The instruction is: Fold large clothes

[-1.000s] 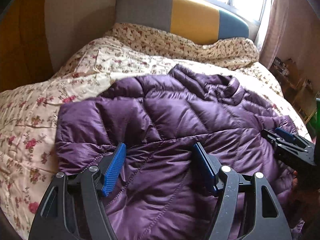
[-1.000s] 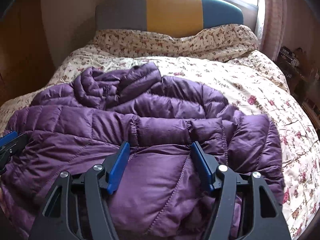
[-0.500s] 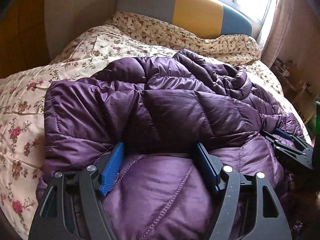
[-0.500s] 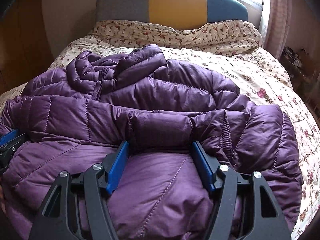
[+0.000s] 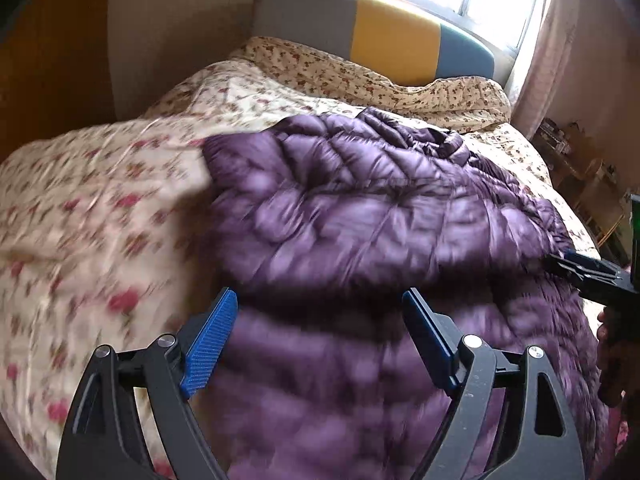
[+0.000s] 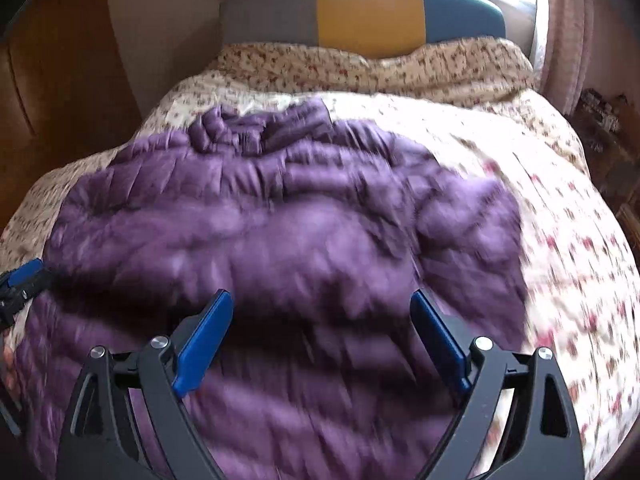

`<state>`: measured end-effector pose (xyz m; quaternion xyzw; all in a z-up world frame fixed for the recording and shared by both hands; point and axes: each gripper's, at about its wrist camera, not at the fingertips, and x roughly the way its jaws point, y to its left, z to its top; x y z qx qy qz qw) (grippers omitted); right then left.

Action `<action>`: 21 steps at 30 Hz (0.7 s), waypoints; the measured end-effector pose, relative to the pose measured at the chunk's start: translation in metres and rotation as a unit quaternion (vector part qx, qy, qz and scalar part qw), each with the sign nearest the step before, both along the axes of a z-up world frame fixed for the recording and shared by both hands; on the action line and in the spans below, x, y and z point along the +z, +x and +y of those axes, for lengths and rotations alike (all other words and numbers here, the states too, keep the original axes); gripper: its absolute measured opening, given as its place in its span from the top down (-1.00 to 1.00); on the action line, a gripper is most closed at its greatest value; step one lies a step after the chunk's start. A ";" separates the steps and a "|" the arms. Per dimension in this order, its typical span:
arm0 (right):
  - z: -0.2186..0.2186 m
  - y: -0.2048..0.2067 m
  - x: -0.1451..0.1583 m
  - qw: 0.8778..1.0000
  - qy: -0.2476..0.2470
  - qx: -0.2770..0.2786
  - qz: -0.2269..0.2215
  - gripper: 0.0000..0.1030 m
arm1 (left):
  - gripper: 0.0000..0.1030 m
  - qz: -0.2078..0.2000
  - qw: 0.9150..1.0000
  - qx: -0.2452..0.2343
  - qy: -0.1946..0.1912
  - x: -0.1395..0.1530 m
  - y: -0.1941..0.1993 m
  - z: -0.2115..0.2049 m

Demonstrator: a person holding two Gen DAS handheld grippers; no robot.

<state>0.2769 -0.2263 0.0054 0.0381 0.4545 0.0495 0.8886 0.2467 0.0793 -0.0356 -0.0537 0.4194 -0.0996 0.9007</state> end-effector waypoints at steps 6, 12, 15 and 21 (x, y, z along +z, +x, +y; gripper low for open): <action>-0.030 -0.078 -0.006 0.999 0.012 0.008 0.047 -0.75 | -0.62 0.028 1.000 0.002 -0.010 -0.009 -0.069 0.034; -0.046 -0.154 -0.018 0.996 0.027 0.006 0.082 -0.74 | -0.58 0.055 0.998 0.002 -0.029 -0.025 -0.129 0.051; -0.048 -0.189 -0.023 0.994 0.054 0.007 0.093 -0.65 | -0.58 0.058 0.997 0.010 -0.050 -0.028 -0.155 0.058; -0.046 -0.236 -0.026 0.992 0.084 0.009 0.099 -0.46 | -0.47 0.063 0.995 -0.003 -0.078 -0.034 -0.192 0.053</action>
